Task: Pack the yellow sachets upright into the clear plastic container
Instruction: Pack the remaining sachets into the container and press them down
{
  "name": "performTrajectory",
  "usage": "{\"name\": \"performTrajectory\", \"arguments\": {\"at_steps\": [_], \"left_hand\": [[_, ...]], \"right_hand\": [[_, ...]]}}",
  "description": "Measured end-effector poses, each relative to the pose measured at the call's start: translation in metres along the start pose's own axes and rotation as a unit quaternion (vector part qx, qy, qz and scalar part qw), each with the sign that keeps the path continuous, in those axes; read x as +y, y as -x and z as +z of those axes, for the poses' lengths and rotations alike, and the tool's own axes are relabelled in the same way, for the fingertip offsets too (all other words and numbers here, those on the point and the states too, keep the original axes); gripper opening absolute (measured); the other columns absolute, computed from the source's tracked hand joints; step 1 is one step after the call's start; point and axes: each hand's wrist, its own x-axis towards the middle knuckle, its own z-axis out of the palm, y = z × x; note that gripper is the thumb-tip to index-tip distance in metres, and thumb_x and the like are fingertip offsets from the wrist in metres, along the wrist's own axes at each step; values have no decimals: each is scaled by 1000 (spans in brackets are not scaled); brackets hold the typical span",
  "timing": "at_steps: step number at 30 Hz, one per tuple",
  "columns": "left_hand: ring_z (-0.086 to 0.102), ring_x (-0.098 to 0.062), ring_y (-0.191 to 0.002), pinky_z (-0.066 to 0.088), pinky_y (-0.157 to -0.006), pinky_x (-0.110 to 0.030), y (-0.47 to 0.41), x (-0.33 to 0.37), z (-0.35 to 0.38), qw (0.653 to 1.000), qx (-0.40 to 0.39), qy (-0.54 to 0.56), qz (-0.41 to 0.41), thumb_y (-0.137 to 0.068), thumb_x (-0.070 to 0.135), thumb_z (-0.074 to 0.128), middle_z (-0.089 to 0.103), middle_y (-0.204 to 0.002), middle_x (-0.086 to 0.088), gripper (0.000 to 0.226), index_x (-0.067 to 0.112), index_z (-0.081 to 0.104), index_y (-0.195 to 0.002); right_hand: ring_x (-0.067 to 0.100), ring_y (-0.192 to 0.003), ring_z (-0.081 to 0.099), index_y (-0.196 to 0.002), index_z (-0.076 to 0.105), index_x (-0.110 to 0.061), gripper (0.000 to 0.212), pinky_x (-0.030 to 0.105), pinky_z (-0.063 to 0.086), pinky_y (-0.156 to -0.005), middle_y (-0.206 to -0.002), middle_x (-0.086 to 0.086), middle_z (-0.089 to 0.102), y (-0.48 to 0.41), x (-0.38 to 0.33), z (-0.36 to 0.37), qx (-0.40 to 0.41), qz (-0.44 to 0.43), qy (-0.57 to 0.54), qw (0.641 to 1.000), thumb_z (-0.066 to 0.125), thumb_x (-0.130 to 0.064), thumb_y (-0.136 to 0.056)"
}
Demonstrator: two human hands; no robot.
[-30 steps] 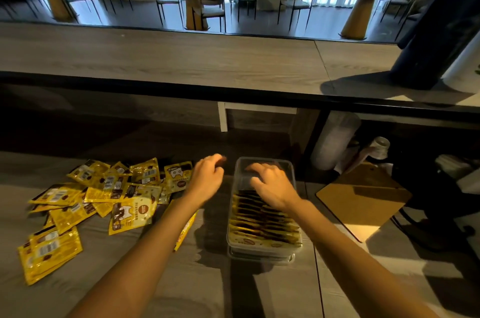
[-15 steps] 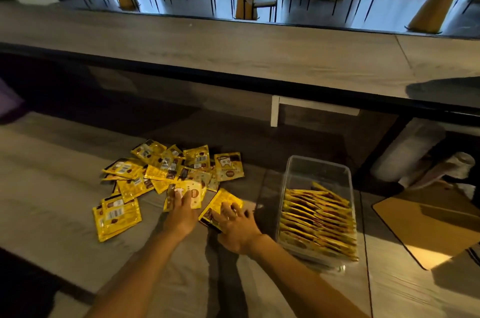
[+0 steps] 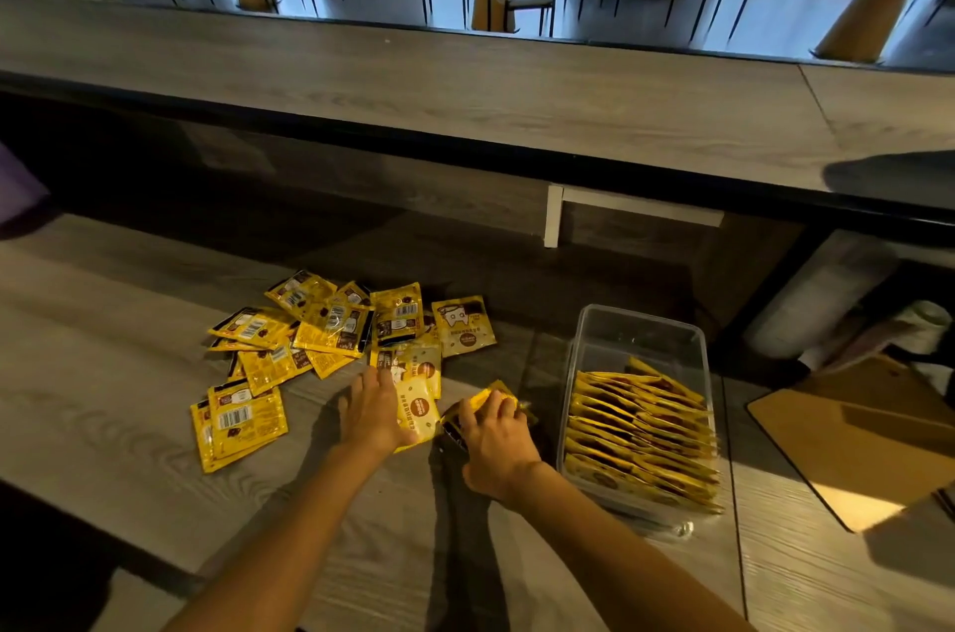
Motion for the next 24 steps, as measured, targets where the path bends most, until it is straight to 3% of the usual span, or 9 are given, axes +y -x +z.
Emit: {"name": "performTrajectory", "arguments": {"at_steps": [3, 5, 8, 12, 16, 20, 22, 24], "left_hand": [[47, -31, -126, 40, -99, -40, 4, 7, -2, 994, 4, 106, -23, -73, 26, 77, 48, -135, -14, 75, 7, 30, -128], [53, -33, -120, 45, -91, -38, 6, 13, -4, 984, 20, 172, -31, -81, 18, 70, 53, -130, -16, 61, 7, 33, -129], [56, -29, -112, 46, -82, -34, 6, 22, -14, 979, 68, 191, -12, -88, 18, 60, 57, -122, -15, 42, 8, 47, -127], [57, -29, -104, 41, -74, -32, 7, 39, -44, 942, 132, 308, -10, -90, 18, 57, 63, -109, -13, 22, 5, 59, -108], [60, -25, -101, 46, -80, -33, 14, 67, -86, 899, 171, 402, 14, -86, 13, 61, 65, -103, -8, 23, 5, 63, -107], [58, -13, -77, 42, -60, -21, 16, 100, -109, 875, 147, 455, 76, -87, 12, 59, 62, -81, 3, 6, 12, 64, -90], [59, -15, -83, 45, -65, -25, 16, 119, -112, 863, 131, 476, 103, -88, 16, 59, 60, -77, 7, 3, 18, 60, -86], [61, -18, -98, 52, -81, -33, 17, 138, -111, 859, 107, 485, 122, -88, 21, 60, 66, -95, 0, 18, 13, 63, -103]], "right_hand": [[44, -132, 31, -141, 25, -6, 61, 48, 35, -108, -145, 27, 30, 0, 2, -5, 7, 14, -43, 999, 50, -23, -87], [35, -123, 46, -133, 38, -5, 44, 41, 43, -100, -134, 21, 46, 0, 5, -13, 52, 18, -97, 994, 45, -14, -91], [35, -113, 56, -125, 45, -5, 32, 41, 49, -92, -121, 19, 58, -1, 10, -30, 107, 30, -191, 975, 44, -8, -94], [33, -104, 61, -121, 48, -6, 30, 45, 53, -87, -112, 17, 63, -5, 18, -60, 196, 63, -398, 894, 50, -13, -93], [26, -106, 61, -113, 55, -8, 22, 39, 51, -89, -113, 11, 65, 4, 46, -99, 251, 74, -505, 822, 49, -16, -93], [21, -102, 59, -109, 58, -13, 19, 37, 49, -88, -105, 5, 61, 20, 85, -115, 272, 102, -581, 760, 52, -22, -93], [24, -106, 58, -119, 54, -11, 27, 40, 54, -85, -110, 8, 59, 28, 106, -117, 270, 132, -623, 722, 49, -24, -95], [27, -108, 59, -123, 52, -11, 30, 35, 55, -74, -115, 10, 60, 37, 126, -116, 283, 158, -653, 685, 46, -24, -96]]}}
